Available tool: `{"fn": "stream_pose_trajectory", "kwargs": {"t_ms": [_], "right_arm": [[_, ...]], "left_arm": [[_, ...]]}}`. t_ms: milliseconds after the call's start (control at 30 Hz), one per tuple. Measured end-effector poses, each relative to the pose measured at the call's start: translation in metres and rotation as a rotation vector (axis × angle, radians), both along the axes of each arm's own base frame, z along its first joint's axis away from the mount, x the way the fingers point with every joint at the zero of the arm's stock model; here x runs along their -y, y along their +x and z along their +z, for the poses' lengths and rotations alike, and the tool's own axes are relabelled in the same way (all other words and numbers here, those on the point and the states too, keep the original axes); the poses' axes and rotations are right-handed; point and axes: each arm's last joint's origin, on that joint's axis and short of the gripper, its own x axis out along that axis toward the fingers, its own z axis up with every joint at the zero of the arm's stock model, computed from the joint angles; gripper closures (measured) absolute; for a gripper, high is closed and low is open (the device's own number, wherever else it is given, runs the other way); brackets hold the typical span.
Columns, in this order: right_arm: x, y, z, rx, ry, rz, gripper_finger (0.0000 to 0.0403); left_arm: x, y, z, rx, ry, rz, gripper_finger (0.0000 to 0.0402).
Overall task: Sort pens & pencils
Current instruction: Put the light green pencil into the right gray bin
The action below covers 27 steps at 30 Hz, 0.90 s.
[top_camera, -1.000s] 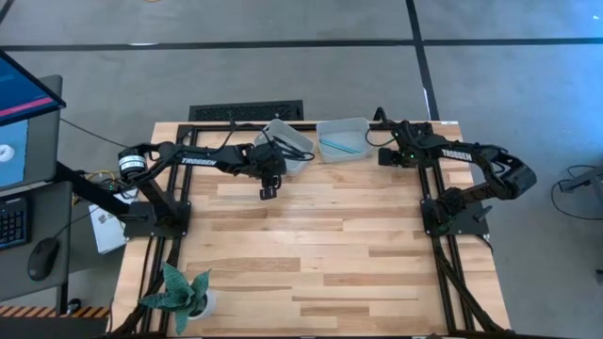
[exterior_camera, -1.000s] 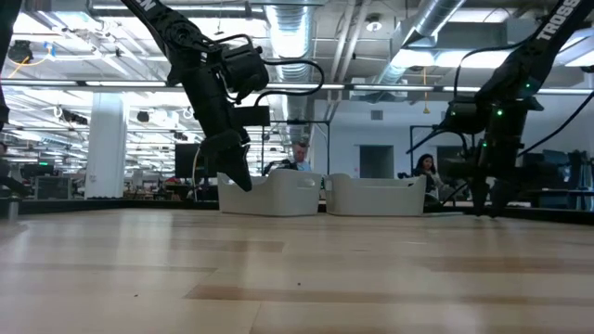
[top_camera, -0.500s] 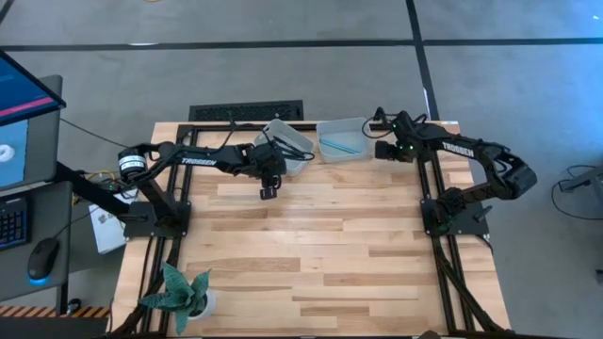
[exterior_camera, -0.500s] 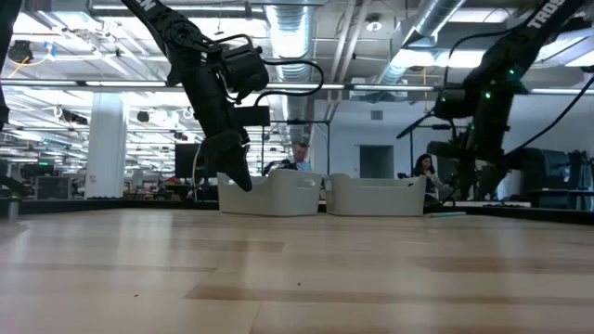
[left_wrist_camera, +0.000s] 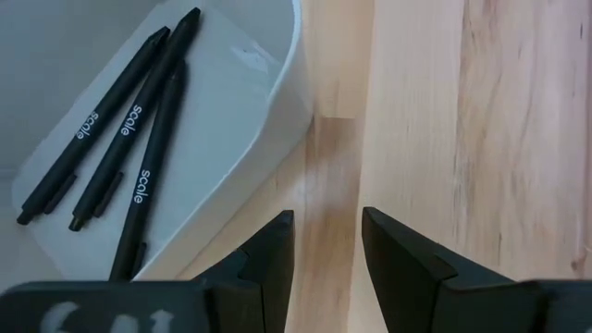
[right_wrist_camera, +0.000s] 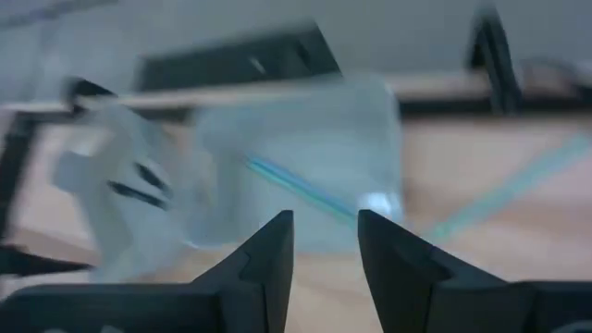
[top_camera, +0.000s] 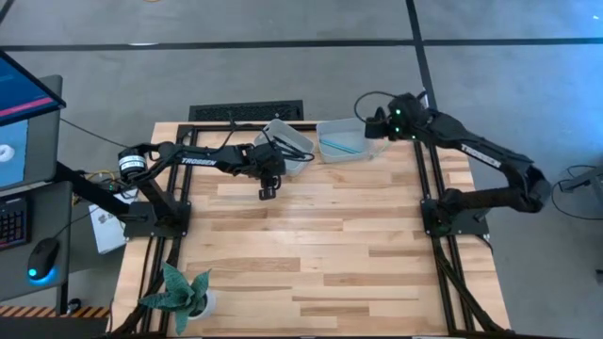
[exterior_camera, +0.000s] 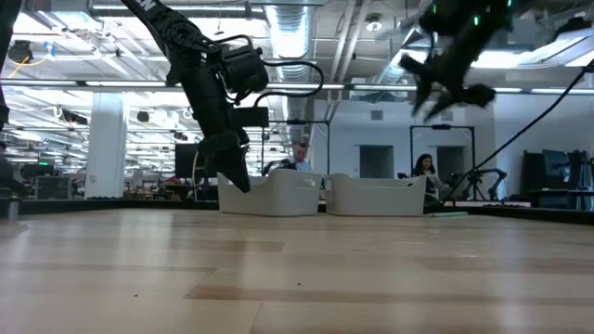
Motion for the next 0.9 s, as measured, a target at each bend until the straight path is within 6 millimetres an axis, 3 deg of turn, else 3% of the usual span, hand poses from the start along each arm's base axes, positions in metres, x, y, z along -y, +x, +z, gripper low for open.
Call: {"fn": "stream_pose_trajectory", "kwargs": {"t_ms": [167,300,500,900], "right_arm": [[-0.014,0.016,0.045,0.005,-0.246,0.157,0.0257],[-0.017,0.024,0.067,-0.025,-0.357,0.265,0.0257],[-0.01,0.031,0.08,-0.112,-0.497,0.377,0.0257],[0.0,0.046,0.084,-0.052,-0.596,0.372,0.0257]], "left_arm": [[0.0,0.0,0.0,0.004,0.001,-0.003,0.028],[0.0,0.0,0.0,0.004,0.0,-0.004,0.028],[0.0,0.0,0.0,0.005,-0.004,-0.007,0.028],[0.006,0.002,0.0,0.005,-0.008,-0.019,0.028]]}}
